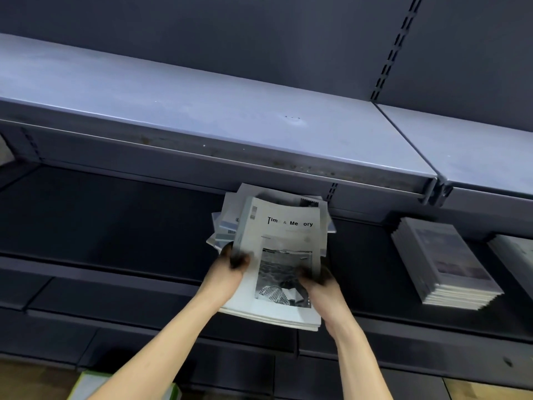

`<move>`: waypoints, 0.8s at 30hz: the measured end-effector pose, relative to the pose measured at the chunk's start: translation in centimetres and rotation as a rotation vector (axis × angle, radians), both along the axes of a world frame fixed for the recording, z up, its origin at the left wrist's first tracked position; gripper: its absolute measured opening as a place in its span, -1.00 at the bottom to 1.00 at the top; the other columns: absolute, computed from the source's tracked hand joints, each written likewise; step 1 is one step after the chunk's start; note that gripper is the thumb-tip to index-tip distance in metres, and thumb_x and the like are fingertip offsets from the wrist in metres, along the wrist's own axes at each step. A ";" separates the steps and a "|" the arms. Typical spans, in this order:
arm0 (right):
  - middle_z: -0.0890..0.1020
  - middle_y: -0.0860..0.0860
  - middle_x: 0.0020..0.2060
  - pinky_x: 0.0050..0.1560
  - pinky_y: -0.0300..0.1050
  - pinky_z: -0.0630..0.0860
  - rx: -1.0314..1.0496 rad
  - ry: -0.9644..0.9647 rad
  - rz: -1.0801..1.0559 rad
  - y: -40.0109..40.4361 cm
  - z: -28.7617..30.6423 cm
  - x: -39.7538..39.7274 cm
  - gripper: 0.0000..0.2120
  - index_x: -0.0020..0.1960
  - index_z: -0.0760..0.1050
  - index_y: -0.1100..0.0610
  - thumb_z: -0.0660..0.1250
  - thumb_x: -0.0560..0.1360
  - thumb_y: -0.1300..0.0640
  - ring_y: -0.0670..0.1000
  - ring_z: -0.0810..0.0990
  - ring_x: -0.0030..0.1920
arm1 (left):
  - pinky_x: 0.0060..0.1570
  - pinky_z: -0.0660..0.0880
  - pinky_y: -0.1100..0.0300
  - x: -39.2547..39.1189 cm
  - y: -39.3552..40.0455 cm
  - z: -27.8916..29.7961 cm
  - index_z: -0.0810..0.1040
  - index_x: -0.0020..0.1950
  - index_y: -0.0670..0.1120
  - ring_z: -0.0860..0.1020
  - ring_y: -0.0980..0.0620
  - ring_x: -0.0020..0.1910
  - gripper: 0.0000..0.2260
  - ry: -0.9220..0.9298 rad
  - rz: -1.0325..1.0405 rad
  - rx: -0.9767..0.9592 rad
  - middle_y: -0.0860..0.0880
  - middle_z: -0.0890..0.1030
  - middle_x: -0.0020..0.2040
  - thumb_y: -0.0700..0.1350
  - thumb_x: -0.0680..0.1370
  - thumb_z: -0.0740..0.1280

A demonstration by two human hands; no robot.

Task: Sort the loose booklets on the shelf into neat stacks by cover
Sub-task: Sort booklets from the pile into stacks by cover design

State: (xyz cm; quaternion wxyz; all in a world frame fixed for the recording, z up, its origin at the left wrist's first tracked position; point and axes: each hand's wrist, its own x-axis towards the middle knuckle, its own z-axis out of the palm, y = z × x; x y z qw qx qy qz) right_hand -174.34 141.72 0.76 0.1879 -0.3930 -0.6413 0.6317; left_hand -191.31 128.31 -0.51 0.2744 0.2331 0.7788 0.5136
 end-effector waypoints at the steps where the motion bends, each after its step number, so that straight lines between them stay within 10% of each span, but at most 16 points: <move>1: 0.71 0.00 -0.01 -0.16 -0.35 0.56 0.010 0.014 -0.003 0.0 0.3 0.0 -0.84 0.15 0.54 0.09 0.34 0.58 0.24 -0.16 0.69 -0.09 | -0.07 0.48 0.30 0.2 0.0 0.2 0.47 0.19 -0.04 0.59 0.10 0.03 -0.81 -0.006 0.004 0.033 0.07 0.62 0.02 -0.03 0.61 0.31; 14: 0.71 -0.06 0.00 -0.11 -0.31 0.59 0.085 0.112 -0.073 1.2 0.8 3.7 -0.70 0.22 0.50 0.01 0.42 0.53 0.23 -0.13 0.69 -0.01 | 0.07 0.44 0.43 4.0 1.1 0.5 0.35 0.37 0.01 0.53 0.28 0.16 -0.66 -0.108 -0.041 0.224 0.18 0.57 0.18 -0.12 0.61 0.31; 24: 0.65 -0.24 0.05 0.09 -0.27 0.54 0.213 0.170 -0.054 3.3 1.2 7.0 -0.57 0.18 0.39 -0.25 0.31 0.59 0.28 -0.27 0.60 0.10 | 0.38 0.39 0.00 7.5 3.7 1.5 0.20 0.37 0.03 0.46 0.04 0.34 -0.61 0.008 -0.090 0.217 0.00 0.48 0.34 -0.21 0.62 0.26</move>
